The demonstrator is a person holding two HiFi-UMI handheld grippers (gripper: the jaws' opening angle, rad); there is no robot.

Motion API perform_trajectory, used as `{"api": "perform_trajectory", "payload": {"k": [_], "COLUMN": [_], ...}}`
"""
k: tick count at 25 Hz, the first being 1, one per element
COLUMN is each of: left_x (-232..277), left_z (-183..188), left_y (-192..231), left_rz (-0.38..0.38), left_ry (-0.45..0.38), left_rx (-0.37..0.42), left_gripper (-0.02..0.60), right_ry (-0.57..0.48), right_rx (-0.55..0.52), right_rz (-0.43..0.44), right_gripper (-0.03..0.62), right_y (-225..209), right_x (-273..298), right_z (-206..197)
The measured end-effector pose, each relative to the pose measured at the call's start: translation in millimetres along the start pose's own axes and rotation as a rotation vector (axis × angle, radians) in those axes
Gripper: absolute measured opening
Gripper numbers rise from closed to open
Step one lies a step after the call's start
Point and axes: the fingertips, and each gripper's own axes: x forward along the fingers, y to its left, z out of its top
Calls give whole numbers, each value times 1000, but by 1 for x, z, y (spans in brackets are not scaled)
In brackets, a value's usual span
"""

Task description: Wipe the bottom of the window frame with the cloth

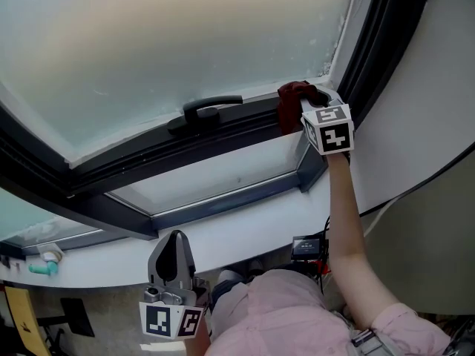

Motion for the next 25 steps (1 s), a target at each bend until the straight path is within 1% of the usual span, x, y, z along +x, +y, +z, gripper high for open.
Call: {"api": "perform_trajectory", "payload": {"k": [8, 25], "left_x": [0, 0], "left_z": [0, 1], "left_y": [-3, -6], "left_rz": [7, 7], "left_ry": [-5, -12], "left_rx": [-1, -1], "left_gripper": [2, 2], "right_ry": [16, 33], "right_rx": [7, 36], "right_rz": [8, -12], "right_gripper": [69, 69], "right_y": [-6, -24], "right_x": [1, 2], "right_z": [-3, -9]}}
